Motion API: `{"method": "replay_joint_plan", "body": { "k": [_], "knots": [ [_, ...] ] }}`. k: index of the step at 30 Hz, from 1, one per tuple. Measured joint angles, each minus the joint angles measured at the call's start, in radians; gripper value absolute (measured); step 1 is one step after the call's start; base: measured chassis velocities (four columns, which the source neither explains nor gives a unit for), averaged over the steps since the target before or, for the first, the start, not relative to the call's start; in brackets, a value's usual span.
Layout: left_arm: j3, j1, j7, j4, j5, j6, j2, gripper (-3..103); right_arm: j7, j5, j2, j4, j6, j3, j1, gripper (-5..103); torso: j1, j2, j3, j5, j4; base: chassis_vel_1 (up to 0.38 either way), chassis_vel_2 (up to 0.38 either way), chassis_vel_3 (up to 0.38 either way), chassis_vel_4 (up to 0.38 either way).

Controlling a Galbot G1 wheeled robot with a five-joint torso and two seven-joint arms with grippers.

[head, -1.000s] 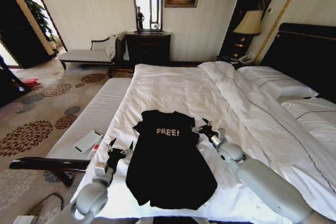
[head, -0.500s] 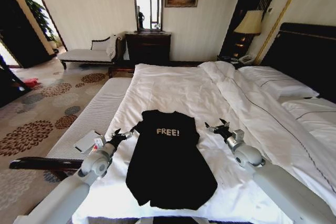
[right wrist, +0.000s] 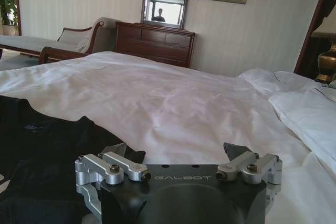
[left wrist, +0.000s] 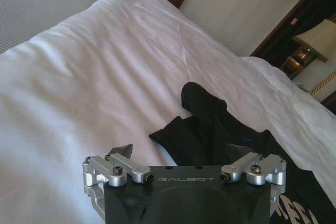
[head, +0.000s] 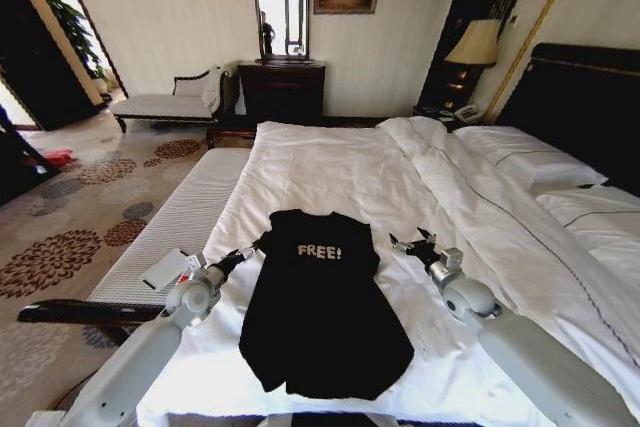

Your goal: Fold the clothes on the bed.

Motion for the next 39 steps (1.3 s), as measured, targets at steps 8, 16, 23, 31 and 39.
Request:
{"method": "replay_joint_plan", "body": {
  "k": [8, 16, 23, 31, 39],
  "knots": [
    [0.01, -0.043, -0.005, 0.072, -0.033, 0.008, -0.048, 100, 0.0, 0.006, -0.01, -0.001, -0.001, 0.001, -0.003, 100, 0.0, 0.0, 0.0, 0.0001, -0.0001, 0.0, 0.0, 0.0, 0.0],
    [0.031, -0.115, -0.001, 0.169, -0.048, 0.011, -0.104, 91, 0.0, 0.008, -0.017, -0.004, -0.001, 0.0, -0.004, 100, 0.0, 0.0, 0.0, 0.0, -0.0002, 0.0, 0.0, 0.0, 0.0],
    [0.047, -0.122, -0.001, 0.18, -0.039, 0.011, -0.121, 64, 0.002, 0.006, -0.012, -0.006, -0.001, -0.006, -0.006, 100, 0.0, 0.0, 0.0, 0.0001, -0.0001, 0.0, 0.0, 0.0, 0.0],
    [0.058, -0.121, -0.014, 0.182, -0.031, 0.009, -0.132, 32, 0.006, 0.003, -0.012, -0.006, -0.002, -0.01, -0.008, 100, 0.0, 0.0, 0.0, 0.0, -0.0002, 0.0, 0.0, 0.0, 0.0],
    [0.039, -0.112, -0.038, 0.169, -0.03, 0.002, -0.132, 11, 0.007, 0.0, -0.015, -0.004, -0.002, -0.006, -0.013, 100, 0.0, 0.0, 0.0, -0.0002, -0.0002, 0.0, 0.0, 0.0, 0.0]
  ]
}}
